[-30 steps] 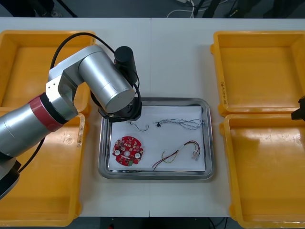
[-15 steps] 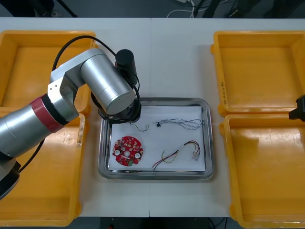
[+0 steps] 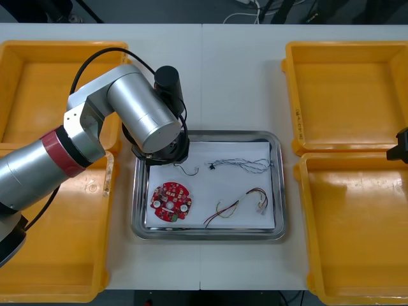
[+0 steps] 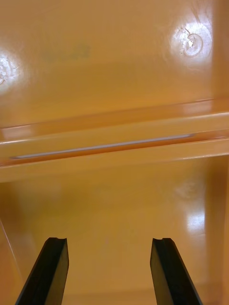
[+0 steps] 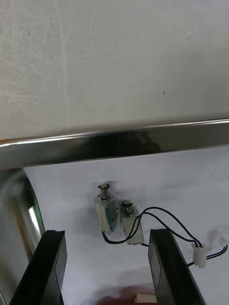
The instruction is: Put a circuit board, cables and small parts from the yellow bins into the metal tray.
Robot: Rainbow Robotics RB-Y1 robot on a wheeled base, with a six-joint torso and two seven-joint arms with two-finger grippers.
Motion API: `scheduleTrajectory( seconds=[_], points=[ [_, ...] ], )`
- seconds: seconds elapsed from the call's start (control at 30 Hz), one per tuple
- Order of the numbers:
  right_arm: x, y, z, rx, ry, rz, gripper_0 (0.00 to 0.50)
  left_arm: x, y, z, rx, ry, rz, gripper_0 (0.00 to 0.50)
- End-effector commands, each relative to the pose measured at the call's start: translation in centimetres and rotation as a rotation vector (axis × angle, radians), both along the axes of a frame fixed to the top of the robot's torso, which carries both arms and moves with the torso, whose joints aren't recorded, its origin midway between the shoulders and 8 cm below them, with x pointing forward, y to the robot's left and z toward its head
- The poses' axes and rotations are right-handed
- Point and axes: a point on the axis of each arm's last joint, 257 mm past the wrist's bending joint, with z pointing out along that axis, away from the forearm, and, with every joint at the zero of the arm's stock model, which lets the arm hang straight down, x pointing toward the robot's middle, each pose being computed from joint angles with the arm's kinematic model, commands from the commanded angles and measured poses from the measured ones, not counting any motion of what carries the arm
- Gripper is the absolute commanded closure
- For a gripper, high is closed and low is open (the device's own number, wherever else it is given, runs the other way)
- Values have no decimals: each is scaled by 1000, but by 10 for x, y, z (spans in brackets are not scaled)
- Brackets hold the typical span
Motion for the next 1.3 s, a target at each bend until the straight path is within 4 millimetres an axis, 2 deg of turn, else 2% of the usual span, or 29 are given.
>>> scheduleTrajectory(
  seconds=[0.03,0.4,0.53,0.67,0.8,1.0,1.13,1.3],
  points=[
    [-2,-8,6,-28,-31,32,0,2,-27,32,-21,-34,-85,0],
    [-11,-8,-4,-26,-7,40,0,-14,-14,83,-39,-17,-79,0],
    [-13,-7,-5,-32,-7,45,0,-20,-3,104,-59,-2,-81,0],
    [-15,-5,-4,-35,-12,55,0,-26,17,126,-57,19,-96,0],
    [-16,-3,-5,-29,-9,59,0,-22,25,149,-76,-30,-120,0],
    [-17,-2,-7,-25,-5,62,0,-20,39,169,-90,-74,-131,0],
    [-18,-2,-8,-20,-1,58,0,-24,52,174,-116,-75,-129,0],
    [-20,-2,-8,-22,7,55,0,-26,83,174,-93,-91,-130,0]
  ],
)
